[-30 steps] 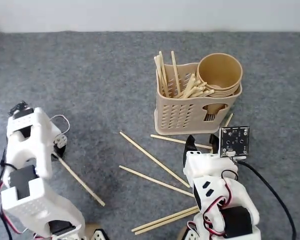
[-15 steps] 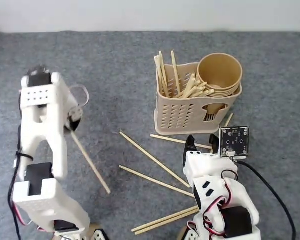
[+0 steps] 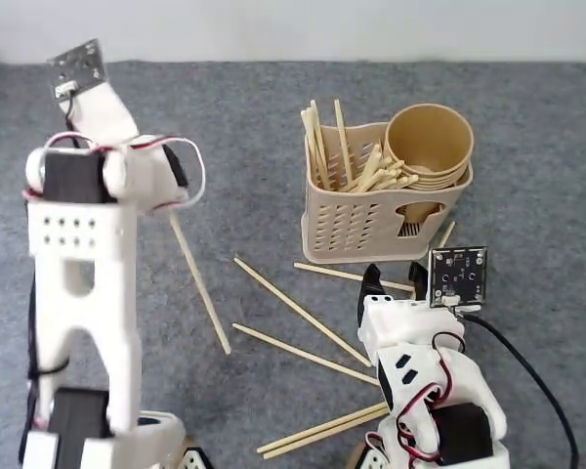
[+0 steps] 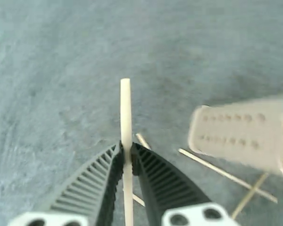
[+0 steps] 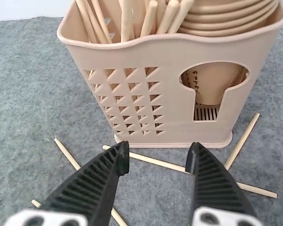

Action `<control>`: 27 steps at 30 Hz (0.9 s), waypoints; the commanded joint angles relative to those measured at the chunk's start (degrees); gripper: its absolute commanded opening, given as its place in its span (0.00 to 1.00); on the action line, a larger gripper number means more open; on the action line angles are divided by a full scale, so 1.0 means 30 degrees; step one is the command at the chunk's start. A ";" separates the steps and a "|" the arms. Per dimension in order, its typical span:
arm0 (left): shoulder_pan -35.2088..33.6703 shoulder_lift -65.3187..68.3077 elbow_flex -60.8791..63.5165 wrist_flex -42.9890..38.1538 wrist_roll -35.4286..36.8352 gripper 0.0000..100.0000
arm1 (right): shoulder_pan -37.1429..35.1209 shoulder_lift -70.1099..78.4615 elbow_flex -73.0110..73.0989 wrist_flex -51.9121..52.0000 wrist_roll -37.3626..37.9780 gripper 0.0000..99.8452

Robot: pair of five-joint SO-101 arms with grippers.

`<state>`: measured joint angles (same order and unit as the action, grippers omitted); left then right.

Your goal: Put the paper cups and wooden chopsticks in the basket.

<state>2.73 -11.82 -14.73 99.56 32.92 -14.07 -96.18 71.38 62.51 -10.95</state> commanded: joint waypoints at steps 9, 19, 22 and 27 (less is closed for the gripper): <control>0.1934 -0.7297 0.5875 -0.4513 -0.2872 0.01 | 0.0103 -0.0161 -0.0059 -0.0454 0.0147 0.21; 0.1934 -1.0051 1.0564 -1.2894 -0.2608 0.01 | 0.0103 -0.0161 -0.0059 -0.0454 0.0117 0.21; 0.2168 -1.0051 1.0593 -1.5853 -0.1963 0.01 | 0.0103 -0.0161 -0.0059 -0.0454 0.0117 0.21; 0.4278 -1.0022 1.0740 -2.0630 -0.2725 0.01 | 0.0103 -0.0161 -0.0059 -0.0454 0.0147 0.21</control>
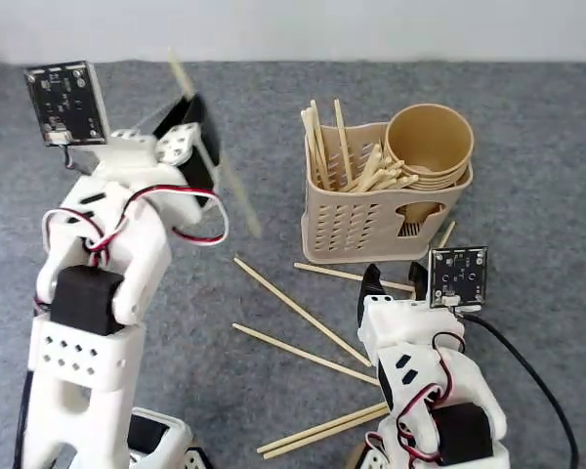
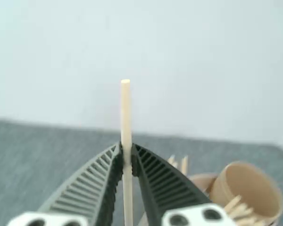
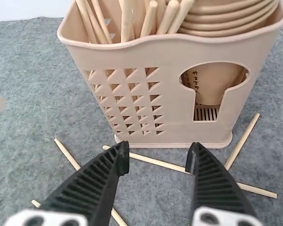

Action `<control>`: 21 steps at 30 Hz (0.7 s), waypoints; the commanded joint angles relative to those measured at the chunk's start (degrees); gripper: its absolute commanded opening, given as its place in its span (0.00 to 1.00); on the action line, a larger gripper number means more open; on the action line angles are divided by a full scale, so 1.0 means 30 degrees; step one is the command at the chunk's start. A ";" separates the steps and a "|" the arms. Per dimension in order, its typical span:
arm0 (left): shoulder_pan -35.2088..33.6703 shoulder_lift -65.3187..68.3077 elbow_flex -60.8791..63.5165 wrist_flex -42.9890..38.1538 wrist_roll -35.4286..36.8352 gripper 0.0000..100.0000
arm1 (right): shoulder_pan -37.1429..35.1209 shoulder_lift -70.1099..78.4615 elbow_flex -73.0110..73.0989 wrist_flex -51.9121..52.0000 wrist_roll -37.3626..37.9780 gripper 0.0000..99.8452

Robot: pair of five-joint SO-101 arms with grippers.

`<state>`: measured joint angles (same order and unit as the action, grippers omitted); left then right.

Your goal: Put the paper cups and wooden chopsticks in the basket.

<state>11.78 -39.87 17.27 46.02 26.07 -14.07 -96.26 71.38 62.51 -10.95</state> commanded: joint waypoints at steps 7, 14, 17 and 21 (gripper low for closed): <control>0.3663 -0.0674 0.3648 -1.1897 -0.2168 0.01 | 0.0103 -0.0132 -0.0059 -0.0454 0.0147 0.21; 0.4454 -0.0674 0.7282 -1.7524 -0.3839 0.01 | 0.0103 -0.0132 -0.0059 -0.0454 0.0147 0.21; 0.4454 -0.0527 0.7458 -1.7495 -0.3839 0.01 | 0.0103 -0.0132 -0.0059 -0.0454 0.0147 0.21; 0.4454 0.0821 0.7370 -1.6264 -0.3956 0.02 | 0.0103 -0.0132 -0.0059 -0.0454 0.0147 0.21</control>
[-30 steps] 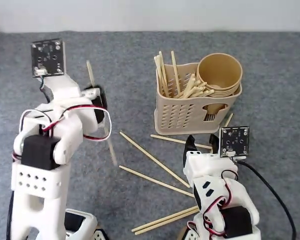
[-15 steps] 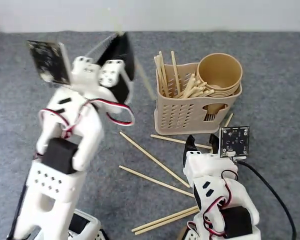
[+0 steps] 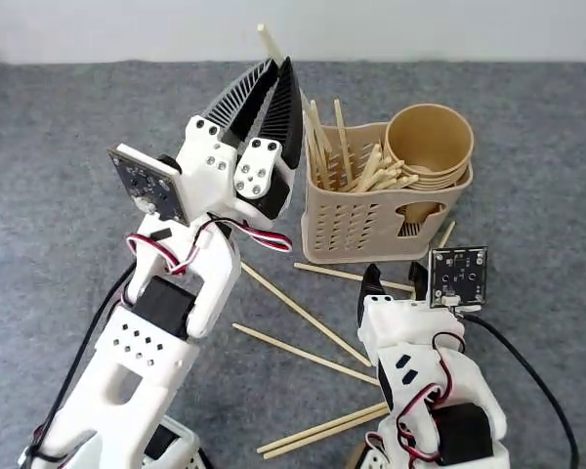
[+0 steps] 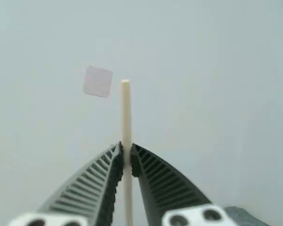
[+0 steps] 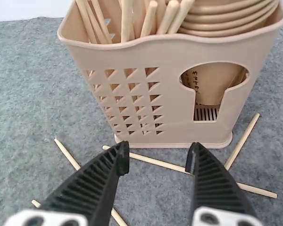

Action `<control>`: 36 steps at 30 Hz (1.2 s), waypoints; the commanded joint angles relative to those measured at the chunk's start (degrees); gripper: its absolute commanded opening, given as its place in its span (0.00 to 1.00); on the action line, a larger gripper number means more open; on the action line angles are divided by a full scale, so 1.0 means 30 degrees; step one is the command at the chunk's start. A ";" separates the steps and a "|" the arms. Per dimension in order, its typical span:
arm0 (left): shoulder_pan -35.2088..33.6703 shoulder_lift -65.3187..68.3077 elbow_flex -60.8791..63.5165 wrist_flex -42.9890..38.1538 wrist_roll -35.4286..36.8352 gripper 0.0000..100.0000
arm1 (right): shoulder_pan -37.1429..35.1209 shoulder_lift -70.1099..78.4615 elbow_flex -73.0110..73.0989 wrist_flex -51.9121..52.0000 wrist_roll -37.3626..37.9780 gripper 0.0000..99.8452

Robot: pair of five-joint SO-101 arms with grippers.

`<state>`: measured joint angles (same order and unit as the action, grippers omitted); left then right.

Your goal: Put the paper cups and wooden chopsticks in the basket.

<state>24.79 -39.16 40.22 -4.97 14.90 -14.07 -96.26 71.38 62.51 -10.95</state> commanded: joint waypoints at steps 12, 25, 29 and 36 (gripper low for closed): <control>0.0000 0.0645 -0.4088 0.8088 0.1641 0.14 | 0.0103 -0.0132 -0.0059 -0.0425 0.0117 0.21; -0.5744 -0.5187 -0.3385 1.5297 0.3341 0.14 | 0.0103 0.0044 -0.0029 -0.0308 0.0264 0.21; -0.8088 -0.7473 -0.1480 1.6791 0.3311 0.14 | -0.0425 0.0044 -0.0147 -0.0278 0.1172 0.19; -1.0960 -1.2952 0.4059 1.6733 0.3311 0.14 | -0.2886 0.0806 -0.1407 0.0806 0.3399 0.07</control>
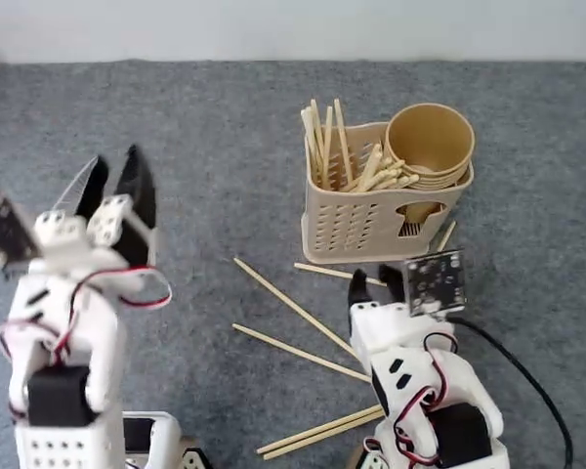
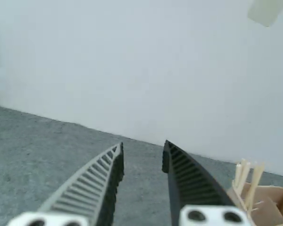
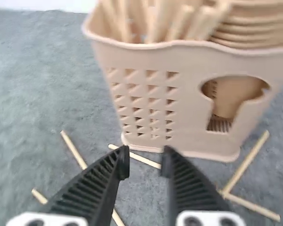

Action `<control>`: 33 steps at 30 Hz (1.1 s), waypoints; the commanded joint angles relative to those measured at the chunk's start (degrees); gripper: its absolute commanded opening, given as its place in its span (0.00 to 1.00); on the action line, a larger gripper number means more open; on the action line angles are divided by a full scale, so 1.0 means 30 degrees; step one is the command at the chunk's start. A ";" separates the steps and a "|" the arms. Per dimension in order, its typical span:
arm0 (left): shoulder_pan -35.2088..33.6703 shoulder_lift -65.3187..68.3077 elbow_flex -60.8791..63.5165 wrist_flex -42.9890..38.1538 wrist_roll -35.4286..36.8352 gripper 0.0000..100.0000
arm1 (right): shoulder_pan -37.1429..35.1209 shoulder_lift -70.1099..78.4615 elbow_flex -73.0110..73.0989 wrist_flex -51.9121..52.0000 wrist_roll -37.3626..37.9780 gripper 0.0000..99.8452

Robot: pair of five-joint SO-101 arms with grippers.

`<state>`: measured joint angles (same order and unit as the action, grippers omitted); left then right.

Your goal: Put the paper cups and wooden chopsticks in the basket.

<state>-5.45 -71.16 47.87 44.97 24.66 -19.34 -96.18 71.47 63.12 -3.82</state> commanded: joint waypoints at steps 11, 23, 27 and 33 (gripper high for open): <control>-0.4601 -0.9905 0.9714 0.0205 0.0059 0.14 | -0.5641 1.2938 -0.5392 0.1275 0.3458 0.17; -0.6330 -1.1077 1.3670 0.0117 0.0029 0.14 | -0.7692 2.4220 -0.9729 0.1275 0.3927 0.39; -0.6330 -1.1077 1.4608 0.0088 0.0029 0.14 | -0.8601 2.6242 -1.0491 0.1275 0.3956 0.39; -0.6330 -1.1077 1.5663 0.0059 0.0029 0.14 | -1.0447 2.7443 -1.0608 0.1245 0.3897 0.39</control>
<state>-24.09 -103.25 95.08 45.23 24.40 -48.35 -14.15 42.55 66.55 7.60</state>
